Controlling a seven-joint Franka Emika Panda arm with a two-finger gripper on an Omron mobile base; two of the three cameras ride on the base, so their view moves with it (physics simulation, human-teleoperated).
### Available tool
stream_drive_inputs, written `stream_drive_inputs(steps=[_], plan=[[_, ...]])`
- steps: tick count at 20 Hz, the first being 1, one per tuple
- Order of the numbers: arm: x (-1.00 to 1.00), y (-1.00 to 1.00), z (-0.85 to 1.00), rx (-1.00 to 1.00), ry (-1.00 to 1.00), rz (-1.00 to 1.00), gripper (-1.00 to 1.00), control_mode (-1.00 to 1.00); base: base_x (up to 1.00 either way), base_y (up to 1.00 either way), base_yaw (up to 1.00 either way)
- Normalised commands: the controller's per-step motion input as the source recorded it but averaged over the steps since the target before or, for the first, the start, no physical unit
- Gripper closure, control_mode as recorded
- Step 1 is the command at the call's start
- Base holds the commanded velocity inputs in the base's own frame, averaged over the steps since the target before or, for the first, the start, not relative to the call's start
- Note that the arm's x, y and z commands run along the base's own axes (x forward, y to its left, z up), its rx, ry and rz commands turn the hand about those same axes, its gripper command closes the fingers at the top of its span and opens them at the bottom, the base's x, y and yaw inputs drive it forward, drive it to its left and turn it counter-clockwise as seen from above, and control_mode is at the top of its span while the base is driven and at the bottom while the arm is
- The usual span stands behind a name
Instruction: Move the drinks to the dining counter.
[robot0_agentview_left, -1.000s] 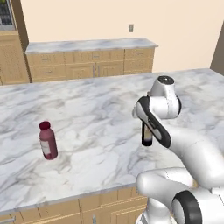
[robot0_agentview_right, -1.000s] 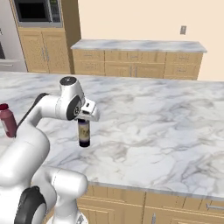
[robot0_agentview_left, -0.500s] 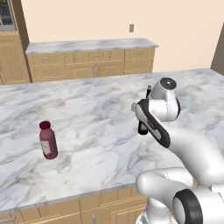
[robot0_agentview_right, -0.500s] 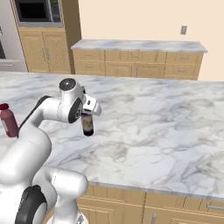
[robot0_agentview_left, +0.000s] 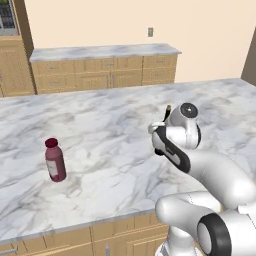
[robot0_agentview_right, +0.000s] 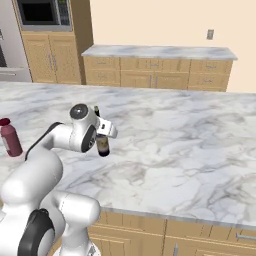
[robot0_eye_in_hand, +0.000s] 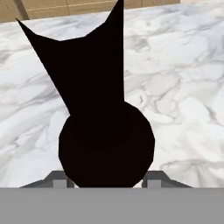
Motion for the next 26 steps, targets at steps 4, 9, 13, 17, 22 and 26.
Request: stream_drive_inputs(steps=[4, 9, 13, 17, 22, 26], plan=[[0.15, 0.0, -0.12, 0.0, 0.0, 0.0, 1.0, -1.0, 0.0, 0.0, 0.0], [0.0, 0.0, -0.14, 0.0, 0.01, 0.0, 1.0, -1.0, 0.0, 0.0, 0.0], [0.0, 0.0, -0.27, 0.0, 0.05, 0.0, 1.0, -1.0, 0.0, 0.0, 0.0], [0.0, 0.0, -0.26, 0.0, 0.01, 0.0, 1.0, -1.0, 0.0, 0.0, 0.0], [0.0, 0.0, -0.26, 0.0, 0.0, 0.0, 1.0, -1.0, 0.0, 0.0, 0.0], [0.0, 0.0, -0.3, 0.0, 0.0, 0.0, 1.0, -1.0, 0.0, 0.0, 0.0]])
